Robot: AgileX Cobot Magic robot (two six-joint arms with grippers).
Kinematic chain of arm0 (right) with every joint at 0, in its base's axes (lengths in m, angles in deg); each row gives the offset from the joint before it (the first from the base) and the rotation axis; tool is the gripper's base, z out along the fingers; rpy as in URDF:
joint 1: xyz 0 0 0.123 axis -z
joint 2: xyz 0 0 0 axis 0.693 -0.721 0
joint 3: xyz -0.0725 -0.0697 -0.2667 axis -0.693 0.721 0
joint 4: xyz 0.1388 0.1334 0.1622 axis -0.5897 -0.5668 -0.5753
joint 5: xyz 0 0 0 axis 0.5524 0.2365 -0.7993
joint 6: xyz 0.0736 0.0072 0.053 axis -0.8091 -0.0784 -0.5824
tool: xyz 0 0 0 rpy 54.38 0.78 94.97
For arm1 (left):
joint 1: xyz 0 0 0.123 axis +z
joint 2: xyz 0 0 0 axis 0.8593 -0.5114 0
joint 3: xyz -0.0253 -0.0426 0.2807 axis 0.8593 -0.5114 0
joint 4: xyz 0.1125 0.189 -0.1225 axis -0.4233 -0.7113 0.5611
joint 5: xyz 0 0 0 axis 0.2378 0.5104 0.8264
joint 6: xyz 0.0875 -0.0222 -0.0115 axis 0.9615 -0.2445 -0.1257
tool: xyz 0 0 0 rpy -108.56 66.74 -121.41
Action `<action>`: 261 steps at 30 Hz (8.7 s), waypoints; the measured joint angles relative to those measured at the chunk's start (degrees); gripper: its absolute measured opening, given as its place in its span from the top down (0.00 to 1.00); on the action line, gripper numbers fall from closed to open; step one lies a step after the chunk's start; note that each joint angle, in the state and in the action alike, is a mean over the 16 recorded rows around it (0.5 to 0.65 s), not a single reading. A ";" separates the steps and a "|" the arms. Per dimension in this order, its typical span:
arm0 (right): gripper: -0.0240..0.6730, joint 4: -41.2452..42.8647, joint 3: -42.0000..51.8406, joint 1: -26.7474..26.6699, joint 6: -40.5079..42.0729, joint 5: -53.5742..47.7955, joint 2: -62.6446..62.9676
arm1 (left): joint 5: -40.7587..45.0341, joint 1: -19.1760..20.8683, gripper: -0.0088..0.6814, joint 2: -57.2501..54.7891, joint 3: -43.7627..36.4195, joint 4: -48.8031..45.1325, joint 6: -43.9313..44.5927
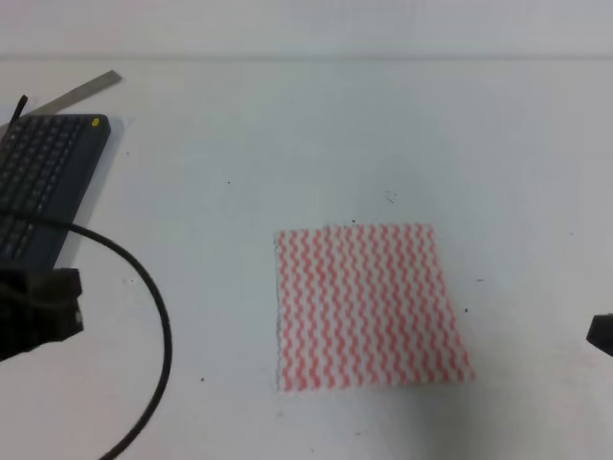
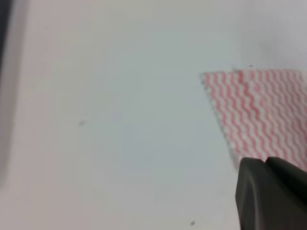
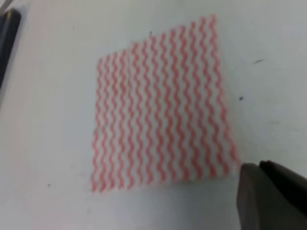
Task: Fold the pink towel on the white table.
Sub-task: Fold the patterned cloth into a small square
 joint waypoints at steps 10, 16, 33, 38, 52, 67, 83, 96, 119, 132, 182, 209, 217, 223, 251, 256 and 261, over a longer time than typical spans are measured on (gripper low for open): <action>0.97 -17.43 -0.21 -7.59 14.48 4.09 -10.31 | -9.91 -12.15 0.99 -8.68 0.76 2.67 3.85; 0.97 -21.33 -0.40 -12.90 17.20 9.65 -16.29 | -12.67 -15.34 0.99 -11.50 0.76 2.62 4.81; 0.97 -15.96 -8.85 -15.41 15.08 9.04 -31.79 | -21.74 -16.98 0.99 -6.75 -4.57 4.84 7.43; 0.97 -13.04 -8.73 -15.42 13.05 8.40 -31.31 | -26.76 -17.86 0.99 -1.61 -8.71 5.83 7.55; 0.96 -11.13 -3.55 -15.39 9.96 10.74 -27.68 | -33.42 -18.74 0.99 2.75 -12.65 6.26 6.97; 0.93 -15.11 -3.65 -15.43 8.41 16.24 -34.78 | -31.35 -18.73 0.99 1.84 -12.01 6.35 5.40; 0.93 -20.31 -4.30 -15.42 8.39 19.04 -44.88 | -29.71 -18.71 0.99 1.80 -11.78 6.41 5.69; 0.93 -21.47 -6.26 -15.33 8.54 16.19 -47.41 | -29.76 -18.71 0.99 1.80 -11.78 6.41 5.81; 0.93 -20.66 -9.46 -15.32 8.63 12.92 -50.08 | -30.27 -18.74 0.99 1.93 -11.78 6.29 5.82; 0.96 -20.10 -9.80 -15.30 9.34 12.99 -50.44 | -29.72 -18.73 0.99 1.93 -11.73 6.12 6.56; 0.97 -37.77 -12.89 -15.31 21.23 14.41 -44.59 | -15.70 -28.32 0.93 -25.76 -0.28 39.29 81.90; 0.97 -51.23 -15.47 -15.31 32.79 13.00 -47.09 | -14.90 -32.46 0.92 -38.64 4.29 42.77 94.32; 0.97 -52.77 -15.61 -15.31 34.43 14.03 -47.14 | -15.68 -32.99 0.92 -41.40 4.52 46.26 97.20; 0.97 -53.38 -15.61 -15.31 36.35 13.81 -47.14 | -15.83 -33.10 0.92 -43.15 5.45 49.16 98.86; 0.97 -53.44 -17.26 -14.73 39.20 12.10 -50.03 | -14.96 -33.09 0.92 -49.52 7.75 56.89 111.17; 0.97 -53.44 -17.75 -13.73 39.20 11.61 -49.97 | -14.55 -33.10 0.92 -49.57 7.75 57.77 112.55; 0.97 -53.44 -17.91 -12.74 39.26 11.05 -49.97 | -14.35 -33.09 0.92 -49.44 7.73 59.58 114.86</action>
